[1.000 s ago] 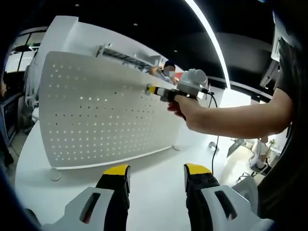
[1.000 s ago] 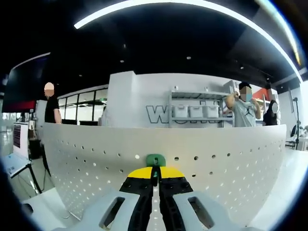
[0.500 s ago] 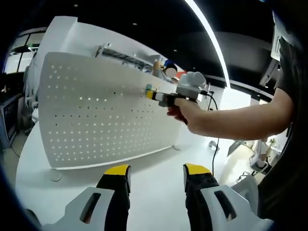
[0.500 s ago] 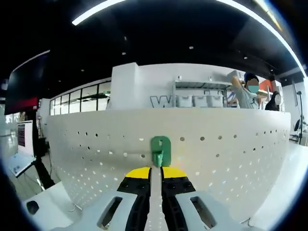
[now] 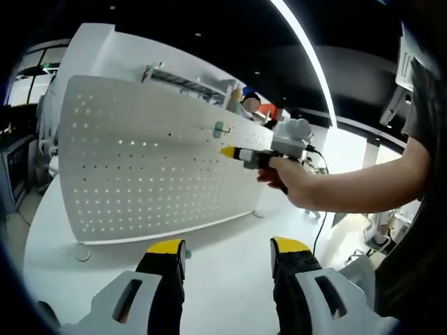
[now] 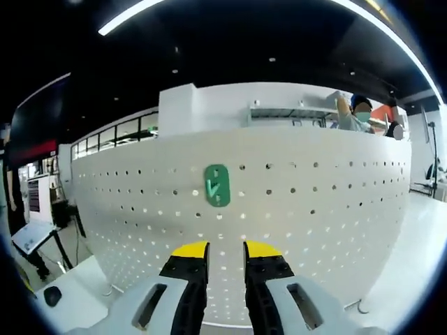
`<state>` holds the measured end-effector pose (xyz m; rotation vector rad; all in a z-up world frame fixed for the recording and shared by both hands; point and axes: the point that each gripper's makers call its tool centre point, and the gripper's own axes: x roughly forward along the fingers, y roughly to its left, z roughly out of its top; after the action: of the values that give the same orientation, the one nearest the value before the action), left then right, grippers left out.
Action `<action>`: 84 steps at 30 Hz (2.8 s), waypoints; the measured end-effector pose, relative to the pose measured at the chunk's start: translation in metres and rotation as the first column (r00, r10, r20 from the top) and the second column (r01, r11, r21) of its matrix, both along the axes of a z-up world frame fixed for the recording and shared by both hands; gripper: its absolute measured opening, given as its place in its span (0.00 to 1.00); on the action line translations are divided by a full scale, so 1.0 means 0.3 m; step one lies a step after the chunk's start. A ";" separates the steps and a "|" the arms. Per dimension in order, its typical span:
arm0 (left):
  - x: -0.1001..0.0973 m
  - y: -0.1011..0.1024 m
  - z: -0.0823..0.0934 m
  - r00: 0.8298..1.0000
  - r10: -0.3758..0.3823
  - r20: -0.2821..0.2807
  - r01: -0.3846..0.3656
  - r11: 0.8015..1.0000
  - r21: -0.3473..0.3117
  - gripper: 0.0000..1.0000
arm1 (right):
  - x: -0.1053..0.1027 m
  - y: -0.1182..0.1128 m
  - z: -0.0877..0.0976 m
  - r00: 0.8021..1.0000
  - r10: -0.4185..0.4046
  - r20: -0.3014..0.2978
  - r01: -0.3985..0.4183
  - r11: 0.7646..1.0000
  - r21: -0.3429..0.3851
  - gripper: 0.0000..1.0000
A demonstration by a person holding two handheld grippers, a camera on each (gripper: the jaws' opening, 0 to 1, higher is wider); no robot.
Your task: Insert the hook assembly into the mounting plate slot until the hook locks in place.
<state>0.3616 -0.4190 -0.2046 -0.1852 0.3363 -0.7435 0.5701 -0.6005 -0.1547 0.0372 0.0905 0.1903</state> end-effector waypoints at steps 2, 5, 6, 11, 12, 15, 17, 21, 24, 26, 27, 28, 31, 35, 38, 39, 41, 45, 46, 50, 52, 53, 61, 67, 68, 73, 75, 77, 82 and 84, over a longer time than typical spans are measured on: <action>0.000 0.004 0.001 1.000 0.008 -0.001 -0.008 1.000 0.003 0.55 | -0.009 -0.006 -0.002 1.000 0.003 0.000 -0.003 1.000 0.002 0.22; -0.003 0.009 -0.002 1.000 0.015 -0.012 -0.014 1.000 0.007 0.57 | -0.030 -0.006 -0.008 1.000 0.014 -0.011 -0.014 1.000 0.010 0.26; -0.004 0.012 -0.002 1.000 0.015 -0.014 -0.015 1.000 0.005 0.56 | -0.040 -0.007 -0.009 1.000 0.015 -0.011 -0.015 1.000 0.011 0.27; -0.008 0.026 0.000 0.999 0.034 -0.027 -0.034 0.999 0.006 0.60 | -0.077 -0.006 -0.006 0.999 0.029 -0.018 -0.029 1.000 0.005 0.28; -0.009 0.027 -0.002 0.999 0.035 -0.029 -0.034 0.999 0.010 0.60 | -0.087 -0.007 -0.003 0.999 0.031 -0.015 -0.031 1.000 0.000 0.28; -0.015 0.030 -0.006 0.999 0.038 -0.033 -0.038 0.999 0.017 0.61 | -0.112 -0.007 0.003 0.999 0.043 -0.014 -0.043 0.999 -0.006 0.28; -0.020 0.031 -0.006 0.999 0.041 -0.035 -0.041 0.999 0.015 0.61 | -0.132 -0.002 0.001 0.998 0.057 -0.019 -0.057 0.998 -0.008 0.28; -0.029 0.030 -0.001 0.998 0.042 -0.035 -0.042 0.999 0.014 0.62 | -0.175 0.011 -0.013 0.996 0.084 -0.035 -0.085 0.996 -0.028 0.28; -0.034 0.028 0.005 0.999 0.043 -0.033 -0.042 0.999 0.013 0.62 | -0.211 0.019 -0.033 0.993 0.104 -0.051 -0.106 0.993 -0.043 0.28; -0.036 0.026 0.009 0.999 0.043 -0.032 -0.042 0.999 0.013 0.62 | -0.234 0.024 -0.049 0.991 0.117 -0.065 -0.120 0.992 -0.040 0.28; -0.038 0.025 0.012 0.999 0.042 -0.031 -0.042 0.999 0.011 0.63 | -0.244 0.024 -0.055 0.991 0.119 -0.069 -0.122 0.992 -0.040 0.28; -0.039 0.024 0.013 0.999 0.043 -0.030 -0.043 0.999 0.011 0.63 | -0.260 0.028 -0.065 0.989 0.127 -0.077 -0.130 0.991 -0.043 0.28; -0.045 0.023 0.018 0.999 0.043 -0.027 -0.043 0.999 0.013 0.63 | -0.299 0.043 -0.092 0.983 0.154 -0.100 -0.161 0.985 -0.057 0.28; -0.055 0.023 0.019 0.999 0.045 -0.028 -0.045 0.999 0.015 0.62 | -0.354 0.057 -0.124 0.976 0.179 -0.125 -0.189 0.980 -0.067 0.28; -0.065 0.023 0.020 0.999 0.047 -0.027 -0.047 0.999 0.014 0.62 | -0.390 0.065 -0.141 0.971 0.194 -0.138 -0.205 0.976 -0.069 0.28; -0.067 0.023 0.020 0.998 0.048 -0.028 -0.048 0.999 0.014 0.62 | -0.394 0.063 -0.152 0.970 0.199 -0.142 -0.211 0.975 -0.070 0.28; -0.069 0.027 0.019 0.998 0.052 -0.031 -0.051 0.999 0.012 0.61 | -0.410 0.064 -0.167 0.967 0.206 -0.149 -0.219 0.973 -0.075 0.28; -0.077 0.036 0.023 0.998 0.060 -0.029 -0.060 0.998 0.006 0.61 | -0.449 0.075 -0.186 0.960 0.226 -0.164 -0.242 0.966 -0.085 0.28; -0.078 0.037 0.022 0.998 0.061 -0.030 -0.061 0.998 0.006 0.61 | -0.459 0.079 -0.192 0.958 0.232 -0.168 -0.249 0.964 -0.088 0.28; -0.084 0.041 0.025 0.997 0.068 -0.029 -0.068 0.998 0.007 0.60 | -0.486 0.093 -0.205 0.952 0.250 -0.176 -0.269 0.959 -0.094 0.28; -0.087 0.041 0.028 0.997 0.069 -0.027 -0.069 0.998 0.006 0.60 | -0.501 0.100 -0.209 0.950 0.256 -0.180 -0.276 0.956 -0.095 0.28; -0.087 0.041 0.028 0.997 0.069 -0.026 -0.069 0.998 0.006 0.60 | -0.509 0.107 -0.210 0.948 0.262 -0.182 -0.282 0.955 -0.094 0.28; -0.095 0.040 0.026 0.997 0.071 -0.027 -0.070 0.997 0.009 0.60 | -0.567 0.165 -0.253 0.927 0.312 -0.209 -0.339 0.935 -0.108 0.28; -0.092 0.044 0.014 0.997 0.071 -0.034 -0.070 0.997 0.011 0.59 | -0.592 0.195 -0.283 0.916 0.333 -0.225 -0.362 0.926 -0.106 0.28; -0.092 0.044 0.013 0.997 0.070 -0.035 -0.070 0.998 0.011 0.59 | -0.595 0.198 -0.288 0.913 0.336 -0.230 -0.366 0.925 -0.104 0.28; -0.086 0.050 0.005 0.997 0.073 -0.040 -0.073 0.997 0.014 0.59 | -0.609 0.211 -0.308 0.905 0.349 -0.243 -0.381 0.919 -0.100 0.28; -0.081 0.053 0.003 0.996 0.077 -0.041 -0.076 0.997 0.014 0.59 | -0.615 0.218 -0.317 0.901 0.354 -0.249 -0.388 0.916 -0.102 0.28; -0.076 0.057 0.000 0.996 0.079 -0.042 -0.079 0.997 0.013 0.59 | -0.621 0.227 -0.326 0.896 0.363 -0.256 -0.398 0.912 -0.100 0.28; -0.062 0.072 -0.013 0.995 0.088 -0.049 -0.088 0.996 0.014 0.59 | -0.624 0.252 -0.357 0.880 0.386 -0.276 -0.427 0.898 -0.106 0.28; -0.059 0.077 -0.019 0.994 0.092 -0.051 -0.091 0.996 0.016 0.59 | -0.620 0.262 -0.373 0.874 0.394 -0.285 -0.438 0.892 -0.110 0.28</action>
<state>0.3440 -0.3960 -0.2103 -0.2060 0.3797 -0.6469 0.3842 -0.5220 -0.2666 -0.1323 0.3755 0.6127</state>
